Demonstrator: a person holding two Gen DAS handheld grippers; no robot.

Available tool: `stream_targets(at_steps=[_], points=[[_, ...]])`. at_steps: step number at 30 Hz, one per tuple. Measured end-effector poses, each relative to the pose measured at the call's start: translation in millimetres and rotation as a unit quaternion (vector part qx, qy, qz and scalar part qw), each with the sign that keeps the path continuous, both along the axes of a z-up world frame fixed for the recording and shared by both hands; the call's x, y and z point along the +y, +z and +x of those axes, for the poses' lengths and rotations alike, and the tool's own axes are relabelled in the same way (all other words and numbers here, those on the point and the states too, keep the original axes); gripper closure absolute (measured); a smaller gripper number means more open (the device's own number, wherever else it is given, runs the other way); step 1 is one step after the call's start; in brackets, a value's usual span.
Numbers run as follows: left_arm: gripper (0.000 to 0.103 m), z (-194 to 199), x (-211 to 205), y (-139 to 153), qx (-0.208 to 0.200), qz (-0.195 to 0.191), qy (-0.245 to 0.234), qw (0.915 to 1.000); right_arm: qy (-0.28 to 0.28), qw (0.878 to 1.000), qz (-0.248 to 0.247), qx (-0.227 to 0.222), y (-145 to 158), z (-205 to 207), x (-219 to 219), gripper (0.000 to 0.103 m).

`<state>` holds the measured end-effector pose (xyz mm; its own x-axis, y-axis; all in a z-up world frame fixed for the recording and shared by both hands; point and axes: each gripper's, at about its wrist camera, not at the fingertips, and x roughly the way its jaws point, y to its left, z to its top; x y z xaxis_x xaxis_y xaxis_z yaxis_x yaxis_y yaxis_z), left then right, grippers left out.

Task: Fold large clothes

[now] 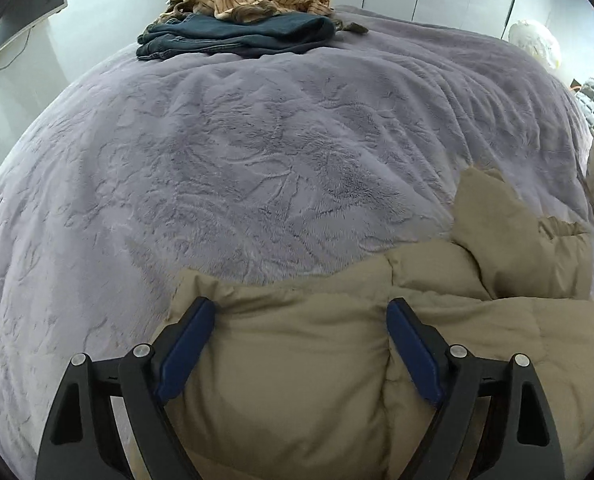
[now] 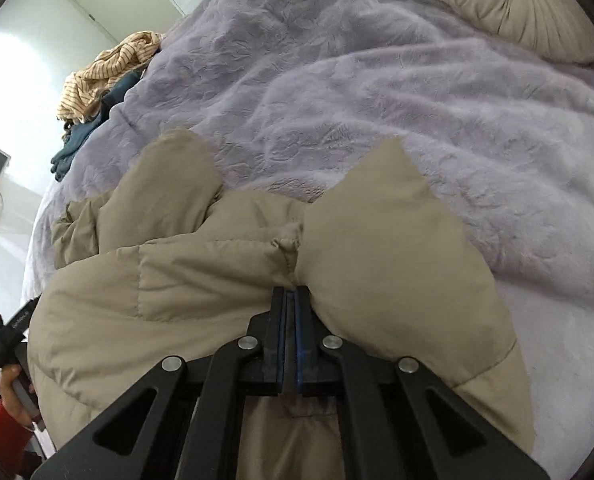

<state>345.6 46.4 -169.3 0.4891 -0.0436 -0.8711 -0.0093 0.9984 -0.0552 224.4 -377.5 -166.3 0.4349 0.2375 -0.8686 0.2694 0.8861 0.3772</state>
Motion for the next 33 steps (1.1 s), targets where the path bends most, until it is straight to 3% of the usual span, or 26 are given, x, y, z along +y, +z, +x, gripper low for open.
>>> stream_targets(at_steps=[4,8,12,16,18,21,23,27,33], points=[[0.014,12,-5,-12,0.002,0.008,0.005,1.0000,-0.022,0.998,0.054,0.001,-22,11,-11,0.103],[0.014,25,-7,-22,0.012,0.008,0.014,0.9998,-0.020,0.999,0.051,0.005,-28,19,-10,0.103],[0.014,27,-3,-10,0.028,0.010,0.016,0.9994,-0.030,0.999,0.035,0.020,-5,19,-9,0.103],[0.014,6,22,24,-0.001,-0.011,0.026,0.9996,-0.051,0.999,0.003,-0.019,32,-4,-23,0.103],[0.014,-4,35,31,-0.010,-0.007,0.032,0.9994,-0.072,0.997,-0.010,-0.010,33,-13,-34,0.103],[0.014,-7,51,14,0.019,0.005,0.040,0.9990,-0.099,0.995,0.020,0.011,12,-16,-50,0.103],[0.014,-4,58,-5,0.041,-0.011,0.045,0.9981,-0.121,0.991,0.047,0.018,-3,-13,-55,0.103],[0.003,9,62,-32,0.054,-0.030,0.068,0.9958,-0.142,0.987,0.064,0.031,-27,-2,-54,0.103],[0.004,8,55,-17,0.056,0.004,0.049,0.9972,-0.158,0.985,0.062,0.032,-4,-7,-54,0.103]])
